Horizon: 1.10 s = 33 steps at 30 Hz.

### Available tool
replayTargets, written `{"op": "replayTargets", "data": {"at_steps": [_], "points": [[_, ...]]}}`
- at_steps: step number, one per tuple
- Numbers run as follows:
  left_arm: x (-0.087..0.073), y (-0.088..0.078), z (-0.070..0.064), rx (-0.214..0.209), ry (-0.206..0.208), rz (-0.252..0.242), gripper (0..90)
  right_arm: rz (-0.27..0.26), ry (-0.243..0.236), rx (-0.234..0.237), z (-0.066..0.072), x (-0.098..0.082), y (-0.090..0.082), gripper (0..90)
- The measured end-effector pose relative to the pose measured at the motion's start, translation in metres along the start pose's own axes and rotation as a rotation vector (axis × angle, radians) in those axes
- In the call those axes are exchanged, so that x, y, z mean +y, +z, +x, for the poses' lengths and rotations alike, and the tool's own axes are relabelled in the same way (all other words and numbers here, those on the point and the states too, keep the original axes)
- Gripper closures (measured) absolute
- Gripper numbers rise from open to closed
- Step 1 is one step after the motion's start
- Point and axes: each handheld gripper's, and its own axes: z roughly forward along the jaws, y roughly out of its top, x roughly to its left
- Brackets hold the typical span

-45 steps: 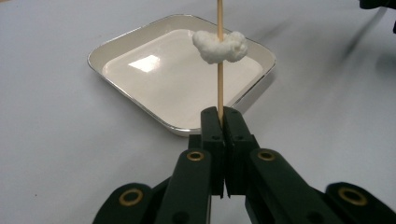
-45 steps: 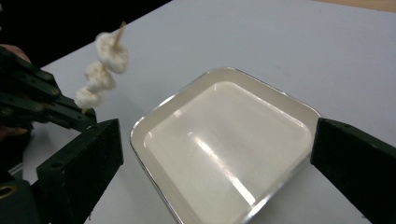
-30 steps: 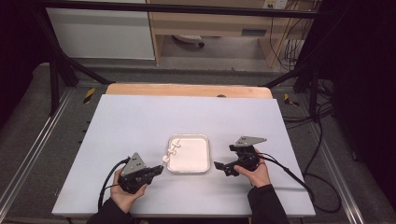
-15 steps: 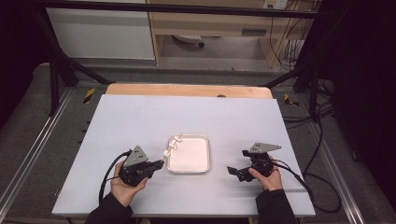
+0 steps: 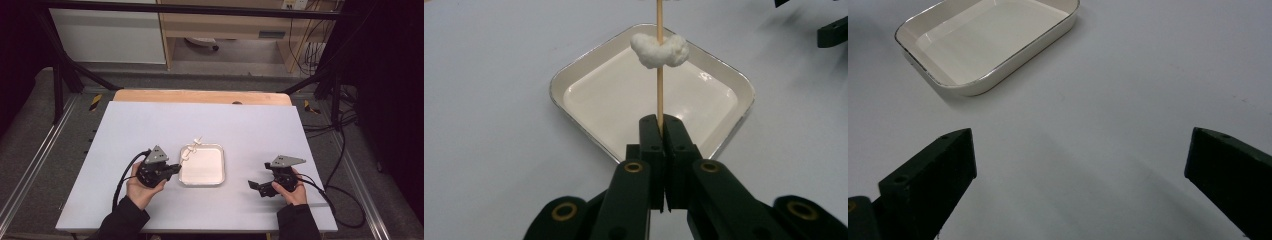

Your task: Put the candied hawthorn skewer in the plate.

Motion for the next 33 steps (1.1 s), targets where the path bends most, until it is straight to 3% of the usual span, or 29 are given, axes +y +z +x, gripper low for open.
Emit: {"op": "replayTargets", "data": {"at_steps": [10,21,33], "points": [[0.011,0.029,0.005,0.028,-0.024,0.09,88.6,-0.004,0.002,-0.001,-0.001,-0.003,-0.003,0.8],[0.01,0.056,-0.008,0.041,-0.006,0.181,88.6,-0.006,0.003,0.001,-0.001,-0.003,-0.002,0.8],[0.006,0.068,-0.013,0.06,-0.013,0.243,88.4,-0.008,0.007,0.005,-0.001,-0.003,-0.002,0.9]]}}
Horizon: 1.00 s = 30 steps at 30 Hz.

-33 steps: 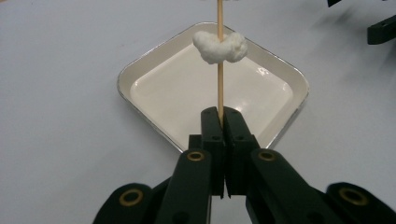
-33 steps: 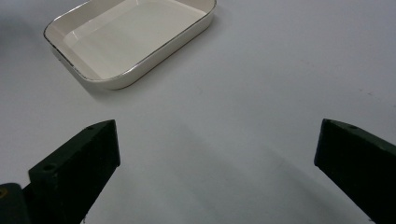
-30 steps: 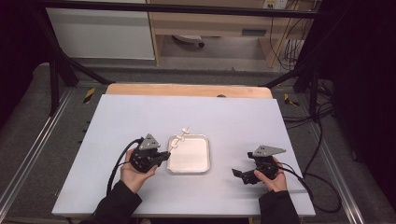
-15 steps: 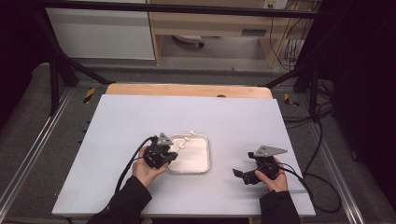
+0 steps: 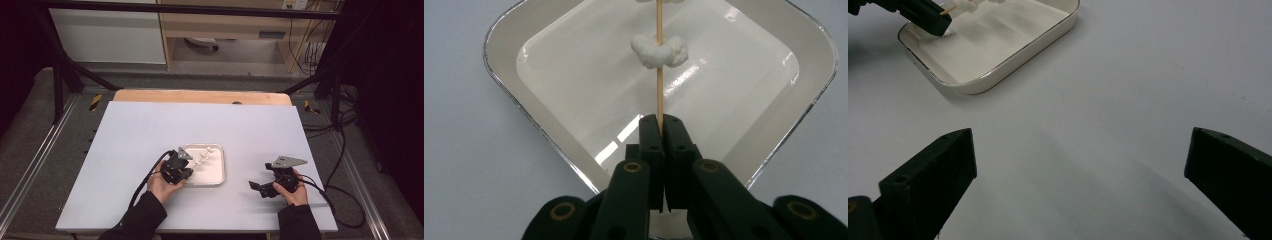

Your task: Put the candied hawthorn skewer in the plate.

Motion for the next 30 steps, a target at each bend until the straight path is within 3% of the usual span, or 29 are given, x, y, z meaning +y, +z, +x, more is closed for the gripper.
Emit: {"op": "replayTargets", "data": {"at_steps": [13,20,30], "points": [[0.0,-0.002,0.001,0.001,-0.002,0.001,85.3,-0.002,-0.003,0.001,0.0,0.0,0.0,0.9],[-0.001,-0.013,0.004,0.0,0.005,-0.04,72.2,-0.006,-0.005,0.003,0.0,0.0,-0.001,0.9],[-0.006,-0.027,0.011,-0.022,0.036,-0.067,40.3,-0.004,-0.005,-0.001,0.0,0.0,-0.001,0.9]]}}
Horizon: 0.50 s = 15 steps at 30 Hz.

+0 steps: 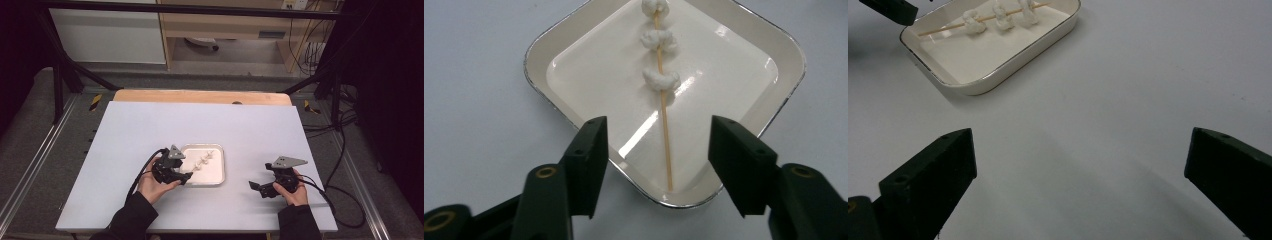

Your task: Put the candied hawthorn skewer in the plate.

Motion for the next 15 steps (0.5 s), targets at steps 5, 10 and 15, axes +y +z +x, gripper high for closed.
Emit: {"op": "replayTargets", "data": {"at_steps": [5,10,15], "points": [[-0.006,-0.008,0.005,-0.018,0.005,-0.005,26.0,0.0,0.002,0.001,0.0,0.0,0.0,0.8],[-0.017,-0.016,0.01,0.005,-0.003,-0.008,13.4,0.003,0.003,0.0,0.0,0.0,-0.001,0.8],[-0.036,-0.025,0.02,-0.003,-0.031,-0.05,11.7,0.001,0.004,0.0,0.0,0.0,0.0,0.8]]}}
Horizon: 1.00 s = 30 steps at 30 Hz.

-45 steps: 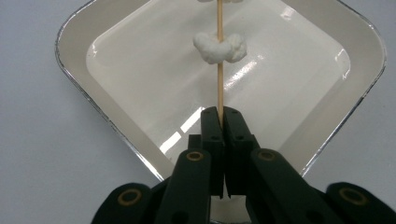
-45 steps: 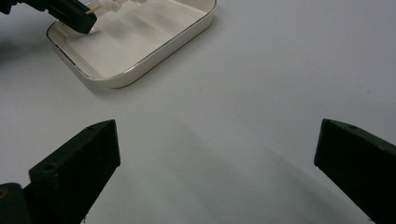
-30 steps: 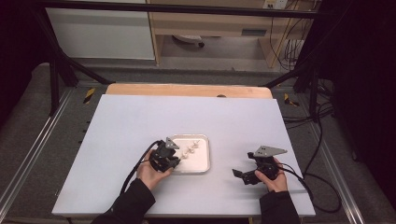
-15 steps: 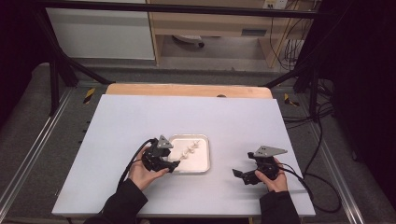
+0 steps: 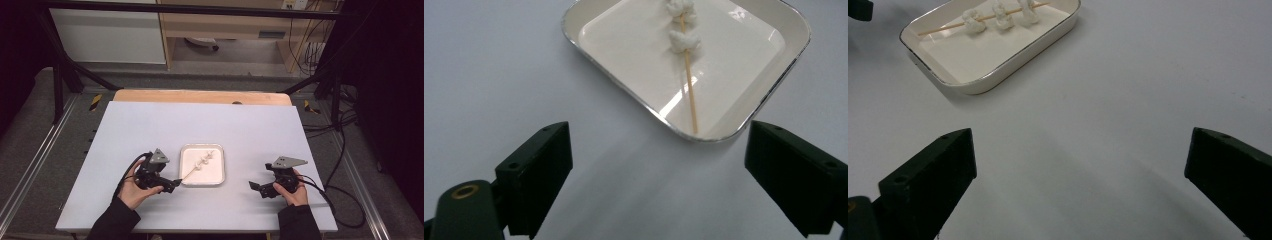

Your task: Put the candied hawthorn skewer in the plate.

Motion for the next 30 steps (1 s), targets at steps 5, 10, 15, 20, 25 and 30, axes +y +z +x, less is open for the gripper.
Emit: {"op": "replayTargets", "data": {"at_steps": [5,10,15,20,25,30], "points": [[-0.018,-0.012,0.012,0.005,-0.027,-0.049,10.6,0.006,0.006,0.002,0.0,0.0,0.0,0.7],[-0.035,-0.021,0.022,0.026,-0.043,-0.07,9.3,0.014,0.007,-0.001,0.001,-0.001,0.001,0.7],[-0.053,-0.026,0.032,0.049,-0.067,-0.089,8.9,0.022,0.006,-0.005,0.001,-0.001,0.001,0.7],[-0.066,-0.027,0.037,0.045,-0.08,-0.109,9.1,0.03,0.015,-0.005,0.001,-0.002,0.002,0.7],[-0.07,-0.027,0.037,0.041,-0.071,-0.099,9.2,0.038,0.01,-0.004,0.002,-0.003,0.003,0.7],[-0.07,-0.025,0.036,0.036,-0.064,-0.094,9.4,0.044,0.01,0.001,0.002,-0.004,0.004,0.7]]}}
